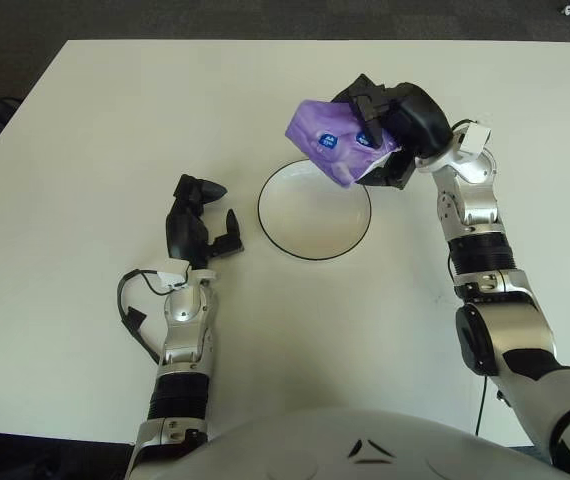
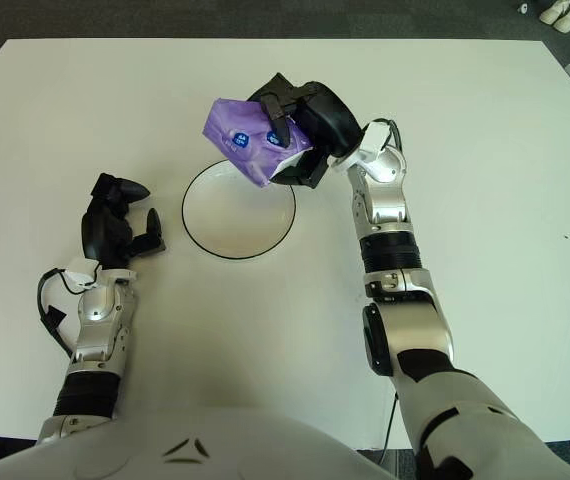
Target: Put the tissue paper into the plate.
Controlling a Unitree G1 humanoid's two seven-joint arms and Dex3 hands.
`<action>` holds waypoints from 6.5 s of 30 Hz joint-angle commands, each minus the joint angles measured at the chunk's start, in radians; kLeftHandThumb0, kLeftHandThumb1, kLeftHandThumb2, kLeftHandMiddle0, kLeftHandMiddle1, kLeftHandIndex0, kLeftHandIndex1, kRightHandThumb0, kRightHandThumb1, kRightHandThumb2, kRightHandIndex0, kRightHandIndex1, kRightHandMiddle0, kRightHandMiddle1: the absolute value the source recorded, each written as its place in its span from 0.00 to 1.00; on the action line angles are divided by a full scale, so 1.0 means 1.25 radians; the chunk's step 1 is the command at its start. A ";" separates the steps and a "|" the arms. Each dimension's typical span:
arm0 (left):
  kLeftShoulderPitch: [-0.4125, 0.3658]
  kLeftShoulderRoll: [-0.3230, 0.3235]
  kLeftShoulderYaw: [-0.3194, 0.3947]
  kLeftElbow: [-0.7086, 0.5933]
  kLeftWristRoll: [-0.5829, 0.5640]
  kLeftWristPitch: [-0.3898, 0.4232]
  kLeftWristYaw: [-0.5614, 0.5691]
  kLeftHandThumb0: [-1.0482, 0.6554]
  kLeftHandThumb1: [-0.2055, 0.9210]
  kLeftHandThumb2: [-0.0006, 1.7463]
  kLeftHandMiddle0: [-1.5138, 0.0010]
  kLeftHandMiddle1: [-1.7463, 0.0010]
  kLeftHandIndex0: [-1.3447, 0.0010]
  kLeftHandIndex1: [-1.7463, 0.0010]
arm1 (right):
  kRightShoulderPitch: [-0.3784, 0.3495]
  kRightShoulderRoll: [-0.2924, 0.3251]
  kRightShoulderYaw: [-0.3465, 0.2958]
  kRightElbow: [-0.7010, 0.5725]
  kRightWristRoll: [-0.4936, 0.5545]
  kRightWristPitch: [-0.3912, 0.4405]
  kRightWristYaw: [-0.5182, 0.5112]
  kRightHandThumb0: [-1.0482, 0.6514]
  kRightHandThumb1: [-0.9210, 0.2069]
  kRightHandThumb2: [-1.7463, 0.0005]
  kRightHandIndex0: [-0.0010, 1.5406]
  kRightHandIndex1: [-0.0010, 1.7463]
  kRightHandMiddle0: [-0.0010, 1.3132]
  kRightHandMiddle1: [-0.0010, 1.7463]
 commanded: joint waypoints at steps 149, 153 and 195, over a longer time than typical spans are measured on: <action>0.039 -0.002 -0.006 0.092 -0.004 0.013 0.000 0.61 0.38 0.82 0.55 0.00 0.67 0.00 | 0.369 0.146 -0.003 -0.431 -0.183 0.357 -0.585 0.28 0.00 0.48 0.16 0.54 0.19 0.79; 0.037 -0.003 -0.006 0.092 -0.004 0.016 0.001 0.61 0.39 0.81 0.56 0.01 0.67 0.00 | 0.399 0.174 -0.008 -0.409 -0.197 0.310 -0.645 0.32 0.01 0.46 0.22 0.58 0.19 0.81; 0.031 -0.001 -0.011 0.080 -0.003 0.025 -0.005 0.61 0.36 0.84 0.54 0.00 0.65 0.00 | 0.473 0.251 -0.064 0.016 -0.257 -0.085 -0.948 0.28 0.00 0.49 0.46 0.84 0.45 1.00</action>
